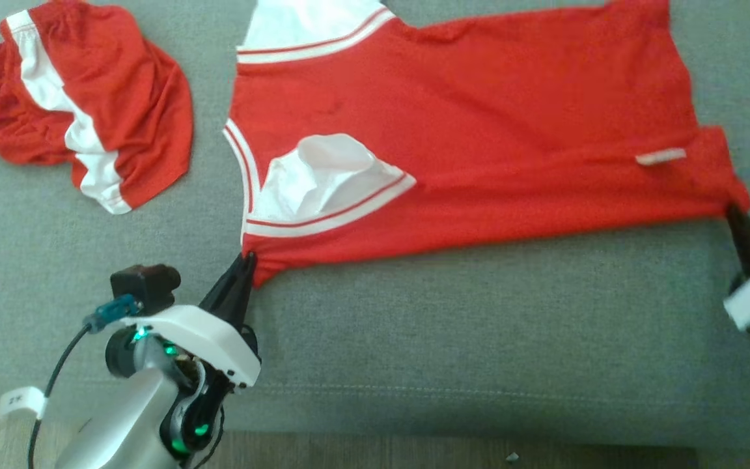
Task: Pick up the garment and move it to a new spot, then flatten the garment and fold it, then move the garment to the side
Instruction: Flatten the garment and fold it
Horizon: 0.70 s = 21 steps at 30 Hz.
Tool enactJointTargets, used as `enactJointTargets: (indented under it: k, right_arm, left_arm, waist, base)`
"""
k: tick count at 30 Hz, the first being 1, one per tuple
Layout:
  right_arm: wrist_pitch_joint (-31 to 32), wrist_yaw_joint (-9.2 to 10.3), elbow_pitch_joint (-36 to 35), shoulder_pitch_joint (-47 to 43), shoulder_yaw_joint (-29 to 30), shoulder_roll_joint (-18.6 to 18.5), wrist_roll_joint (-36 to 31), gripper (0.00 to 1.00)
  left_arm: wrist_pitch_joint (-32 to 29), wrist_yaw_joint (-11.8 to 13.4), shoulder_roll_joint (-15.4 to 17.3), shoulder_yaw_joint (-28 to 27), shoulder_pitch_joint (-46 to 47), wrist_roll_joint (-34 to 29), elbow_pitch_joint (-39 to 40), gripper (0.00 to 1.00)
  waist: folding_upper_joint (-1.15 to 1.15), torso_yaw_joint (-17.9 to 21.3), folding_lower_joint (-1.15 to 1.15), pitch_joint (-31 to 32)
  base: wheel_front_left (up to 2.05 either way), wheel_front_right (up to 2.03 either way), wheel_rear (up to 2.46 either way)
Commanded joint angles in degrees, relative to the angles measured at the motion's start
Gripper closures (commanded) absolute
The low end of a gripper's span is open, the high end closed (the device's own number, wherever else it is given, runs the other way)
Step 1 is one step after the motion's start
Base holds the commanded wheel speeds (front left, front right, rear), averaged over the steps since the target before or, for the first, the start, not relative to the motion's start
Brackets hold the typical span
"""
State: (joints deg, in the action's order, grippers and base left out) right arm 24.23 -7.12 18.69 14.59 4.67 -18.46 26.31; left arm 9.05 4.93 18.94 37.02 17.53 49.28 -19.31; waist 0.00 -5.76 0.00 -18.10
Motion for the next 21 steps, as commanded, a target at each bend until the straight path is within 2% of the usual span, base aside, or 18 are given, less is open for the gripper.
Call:
enactJointTargets:
  k: [1, 9, 14, 15, 16, 17, 18, 21]
  right_arm:
    - [0.38, -0.36, -2.89, -1.35, 0.27, -1.69, 0.84, 1.0]
    - [4.94, -0.36, -15.11, -14.27, 6.62, 0.21, 0.39, 1.0]
    - [9.39, -0.36, -19.4, -19.28, 9.7, 3.89, -0.97, 1.0]
    - [9.92, -0.36, -20.02, -19.58, 10.15, 4.57, -1.48, 0.0]
    - [10.09, -0.36, -20.57, -19.65, 10.75, 5.19, -2.25, 0.0]
    - [10.23, -0.36, -21.02, -19.57, 11.07, 5.71, -2.7, 0.0]
    - [10.22, -0.36, -21.61, -19.35, 11.24, 6.1, -3.02, 0.0]
    - [8.73, -0.36, -24.5, -18.13, 11.87, 6.31, -4.4, 0.0]
  left_arm:
    - [0.08, -0.19, 2.37, -1.89, 0.46, -0.57, 1.64, 1.0]
    - [-2.39, 0.13, 5.75, -1.01, -3.94, 0.07, 5.43, 1.0]
    - [-4.48, 1.35, 7.04, -0.48, -5.87, 0.48, 7.88, 1.0]
    - [-4.75, 1.6, 7.11, -0.48, -6.03, 0.6, 8.15, 1.0]
    - [-5.04, 1.84, 7.18, -0.42, -6.13, 0.65, 8.35, 1.0]
    - [-5.22, 2.14, 7.14, -0.43, -6.16, 0.69, 8.52, 0.63]
    - [-5.37, 2.52, 7.07, -0.48, -6.12, 0.71, 8.74, 0.0]
    - [-6.59, 3.43, 7.31, -0.52, -6.1, 1.03, 10.33, 0.0]
  waist:
    - [0.0, 0.23, 0.0, 0.18]
    - [0.0, 1.43, 0.0, 0.51]
    - [0.0, 1.77, 0.0, 0.11]
    - [0.0, 1.81, 0.0, 0.04]
    - [0.0, 1.88, 0.0, 0.0]
    - [0.0, 1.92, 0.0, -0.01]
    - [0.0, 1.97, 0.0, 0.03]
    - [0.0, 2.22, 0.0, 0.24]
  base:
    - [0.0, 0.0, 0.0]
    - [0.0, 0.0, 0.0]
    - [0.0, 0.0, 0.0]
    - [0.0, 0.0, 0.0]
    - [0.0, 0.0, 0.0]
    - [0.0, 0.0, 0.0]
    - [0.0, 0.0, 0.0]
    - [0.0, 0.0, 0.0]
